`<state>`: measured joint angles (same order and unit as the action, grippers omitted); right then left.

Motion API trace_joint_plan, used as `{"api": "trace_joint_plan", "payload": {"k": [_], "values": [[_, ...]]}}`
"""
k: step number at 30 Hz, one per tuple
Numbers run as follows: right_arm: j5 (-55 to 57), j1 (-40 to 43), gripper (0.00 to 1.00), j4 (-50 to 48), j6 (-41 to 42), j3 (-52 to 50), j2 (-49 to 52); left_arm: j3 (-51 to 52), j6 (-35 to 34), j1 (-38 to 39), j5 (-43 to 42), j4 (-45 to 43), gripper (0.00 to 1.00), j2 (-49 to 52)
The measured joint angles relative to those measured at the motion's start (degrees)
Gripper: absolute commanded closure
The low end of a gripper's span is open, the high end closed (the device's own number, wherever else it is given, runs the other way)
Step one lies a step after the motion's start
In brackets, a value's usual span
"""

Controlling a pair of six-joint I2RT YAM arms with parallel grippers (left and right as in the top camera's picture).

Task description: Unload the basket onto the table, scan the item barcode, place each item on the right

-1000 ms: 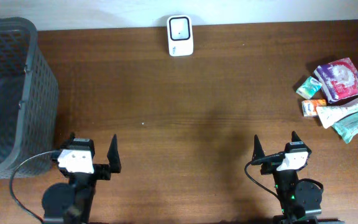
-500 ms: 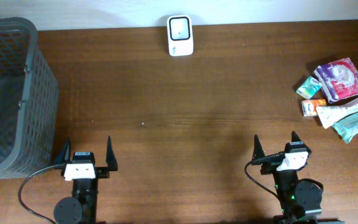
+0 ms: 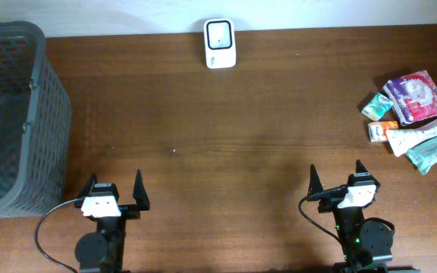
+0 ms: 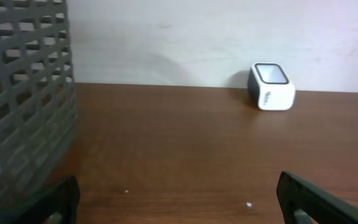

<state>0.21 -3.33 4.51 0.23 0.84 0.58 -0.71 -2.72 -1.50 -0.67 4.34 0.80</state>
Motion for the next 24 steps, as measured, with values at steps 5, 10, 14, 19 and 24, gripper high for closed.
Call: {"api": "trace_joint_plan", "payload": {"k": [5, 10, 14, 19, 24], "values": [[0.0, 0.0, 0.01, 0.0, 0.0, 0.0, 0.0, 0.0, -0.2, 0.5, 0.0, 0.0, 0.01, 0.0], [0.0, 0.0, 0.01, 0.0, 0.0, 0.0, 0.0, 0.0, -0.2, 0.5, 0.2, 0.1, 0.01, 0.0], [0.0, 0.0, 0.01, 0.0, 0.0, 0.0, 0.0, 0.0, -0.1, 0.5, 0.3, 0.1, 0.01, 0.0], [0.0, 0.0, 0.01, 0.0, 0.0, 0.0, 0.0, 0.0, -0.1, 0.5, 0.3, 0.1, 0.01, 0.0], [0.0, 0.0, 0.01, 0.0, 0.1, 0.0, 0.0, 0.0, -0.1, 0.5, 0.3, 0.1, 0.01, 0.0]]}}
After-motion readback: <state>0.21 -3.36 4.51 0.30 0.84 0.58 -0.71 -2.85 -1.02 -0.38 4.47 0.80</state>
